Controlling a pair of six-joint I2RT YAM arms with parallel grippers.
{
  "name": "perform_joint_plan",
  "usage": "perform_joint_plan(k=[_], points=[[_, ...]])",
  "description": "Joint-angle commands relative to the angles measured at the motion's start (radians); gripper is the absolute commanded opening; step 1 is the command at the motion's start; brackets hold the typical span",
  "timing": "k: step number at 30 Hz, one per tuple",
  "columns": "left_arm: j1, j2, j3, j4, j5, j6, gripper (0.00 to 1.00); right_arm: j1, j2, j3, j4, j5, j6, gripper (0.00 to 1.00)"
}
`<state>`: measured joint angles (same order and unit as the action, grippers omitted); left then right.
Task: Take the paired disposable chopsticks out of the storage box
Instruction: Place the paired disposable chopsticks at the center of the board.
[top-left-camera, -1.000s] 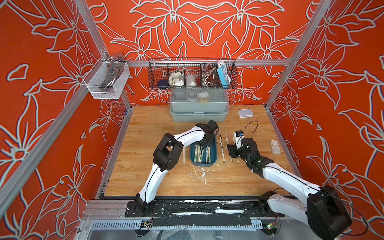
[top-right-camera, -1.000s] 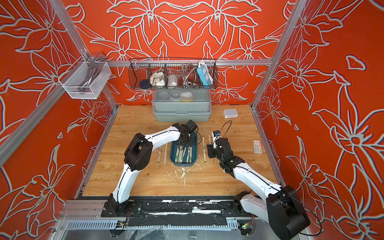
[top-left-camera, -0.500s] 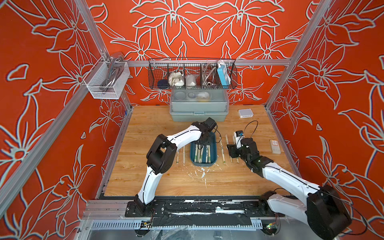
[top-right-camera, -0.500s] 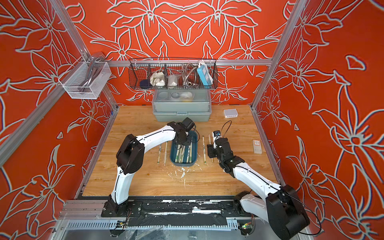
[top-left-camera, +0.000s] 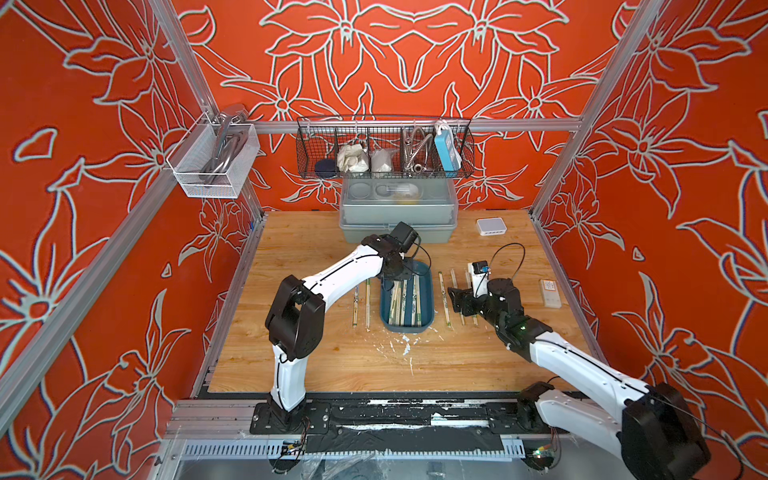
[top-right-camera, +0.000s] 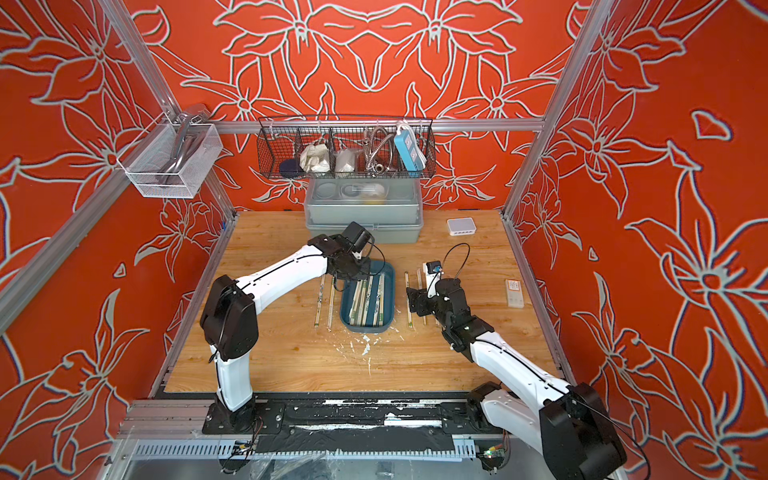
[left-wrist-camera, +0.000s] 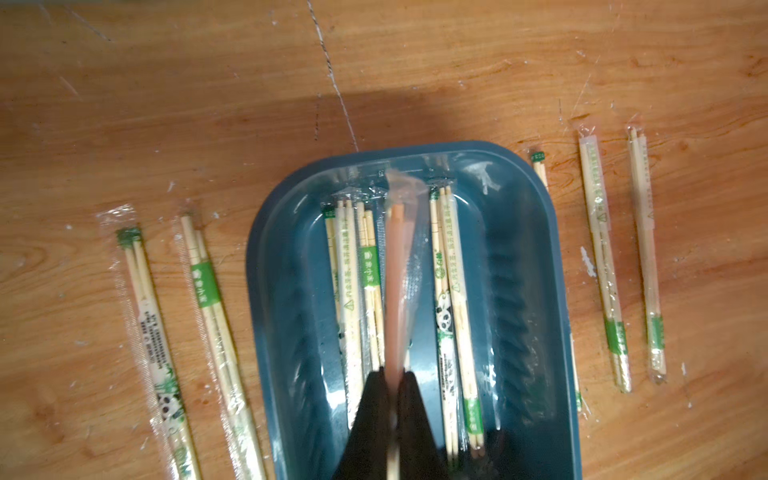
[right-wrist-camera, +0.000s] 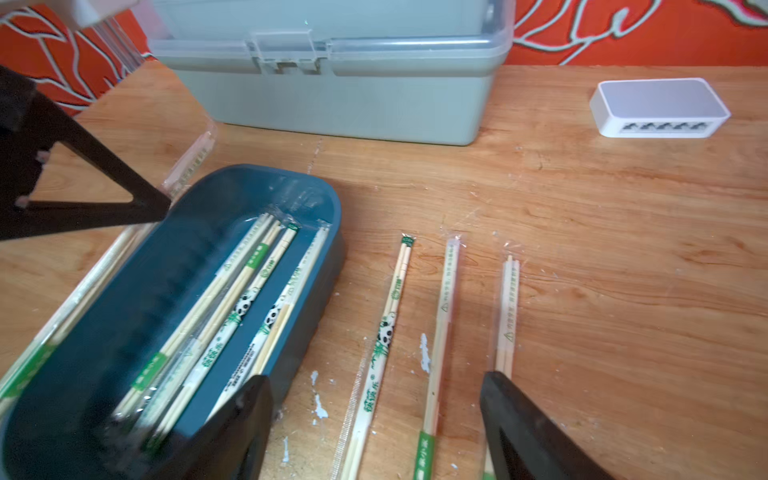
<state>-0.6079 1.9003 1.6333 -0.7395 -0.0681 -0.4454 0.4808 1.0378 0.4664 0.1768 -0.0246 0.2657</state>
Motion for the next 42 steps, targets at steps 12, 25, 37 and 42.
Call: perform_joint_plan(k=[12,25,37,42], points=[[0.188,-0.275,-0.291,-0.001,-0.011,0.075,0.03,0.018,0.04,0.009,0.035,-0.067,-0.003,0.84],[0.348,-0.167,-0.403,0.1,-0.039,0.147,0.02,0.04,0.059,0.012,0.055,-0.109,-0.029,0.85],[0.358,-0.035,-0.374,0.13,-0.046,0.151,0.04,0.044,0.063,0.023,0.035,-0.092,-0.031,0.85],[0.36,-0.003,-0.372,0.138,-0.045,0.146,0.05,0.045,0.061,0.023,0.032,-0.087,-0.031,0.85]])
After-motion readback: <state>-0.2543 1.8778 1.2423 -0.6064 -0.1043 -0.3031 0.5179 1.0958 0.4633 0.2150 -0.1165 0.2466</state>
